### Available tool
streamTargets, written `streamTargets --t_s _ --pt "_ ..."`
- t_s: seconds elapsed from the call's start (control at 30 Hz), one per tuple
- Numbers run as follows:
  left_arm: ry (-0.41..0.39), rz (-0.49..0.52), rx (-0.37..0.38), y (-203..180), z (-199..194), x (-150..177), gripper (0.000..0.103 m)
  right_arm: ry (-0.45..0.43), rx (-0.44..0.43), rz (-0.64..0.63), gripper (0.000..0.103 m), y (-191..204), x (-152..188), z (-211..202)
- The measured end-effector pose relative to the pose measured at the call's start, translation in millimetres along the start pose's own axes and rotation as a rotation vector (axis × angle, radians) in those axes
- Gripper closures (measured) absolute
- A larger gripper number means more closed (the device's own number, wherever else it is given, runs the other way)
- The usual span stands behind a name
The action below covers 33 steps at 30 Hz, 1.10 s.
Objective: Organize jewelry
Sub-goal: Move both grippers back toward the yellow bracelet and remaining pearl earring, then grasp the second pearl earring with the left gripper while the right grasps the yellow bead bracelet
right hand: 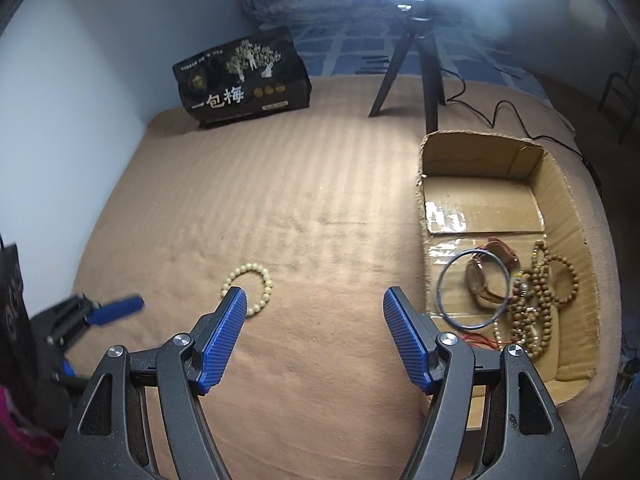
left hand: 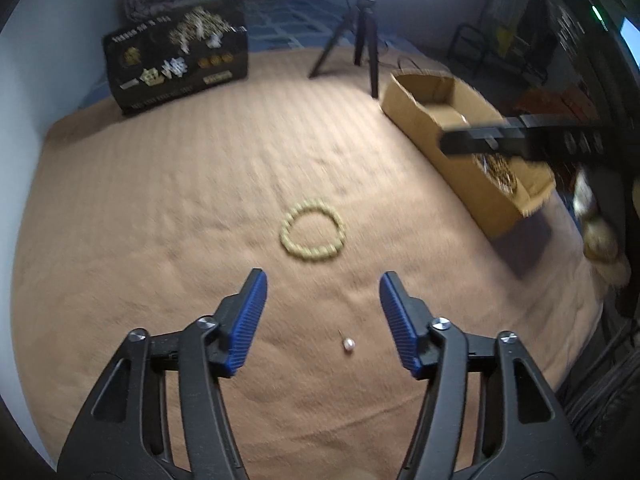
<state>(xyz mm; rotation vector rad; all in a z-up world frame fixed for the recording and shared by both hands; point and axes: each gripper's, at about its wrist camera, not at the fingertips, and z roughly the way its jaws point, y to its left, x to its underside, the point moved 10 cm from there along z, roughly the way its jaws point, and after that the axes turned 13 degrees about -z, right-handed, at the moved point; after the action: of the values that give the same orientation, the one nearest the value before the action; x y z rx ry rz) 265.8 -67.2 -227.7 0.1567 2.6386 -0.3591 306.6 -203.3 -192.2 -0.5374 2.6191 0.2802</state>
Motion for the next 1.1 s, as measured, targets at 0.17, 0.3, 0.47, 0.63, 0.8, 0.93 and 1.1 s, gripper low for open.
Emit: streamTargets --t_s 0.17,0.3,0.47,0.63,0.8,0.93,1.1 --pt "0.051 0.026 0.025 -7 10 23 0.054 0.019 -0.040 0.025 0.033 9 1 18" --pt "0.089 0.031 0.035 -10 20 37 0.059 0.043 -0.057 -0.006 0.033 23 0 30" --pt "0.127 0.025 0.038 -9 32 49 0.063 0.080 -0.106 -0.004 0.051 39 0 48" --pt "0.143 0.022 0.040 -7 38 56 0.069 0.134 -0.143 0.002 0.068 51 6 72" --pt "0.153 0.024 0.038 -4 45 60 0.072 0.161 -0.141 -0.010 0.071 58 6 87" --pt "0.158 0.016 0.039 -2 49 61 0.075 0.171 -0.132 -0.013 0.073 60 4 94" --pt "0.169 0.022 0.043 -4 54 62 0.082 0.188 -0.121 -0.004 0.075 55 5 106"
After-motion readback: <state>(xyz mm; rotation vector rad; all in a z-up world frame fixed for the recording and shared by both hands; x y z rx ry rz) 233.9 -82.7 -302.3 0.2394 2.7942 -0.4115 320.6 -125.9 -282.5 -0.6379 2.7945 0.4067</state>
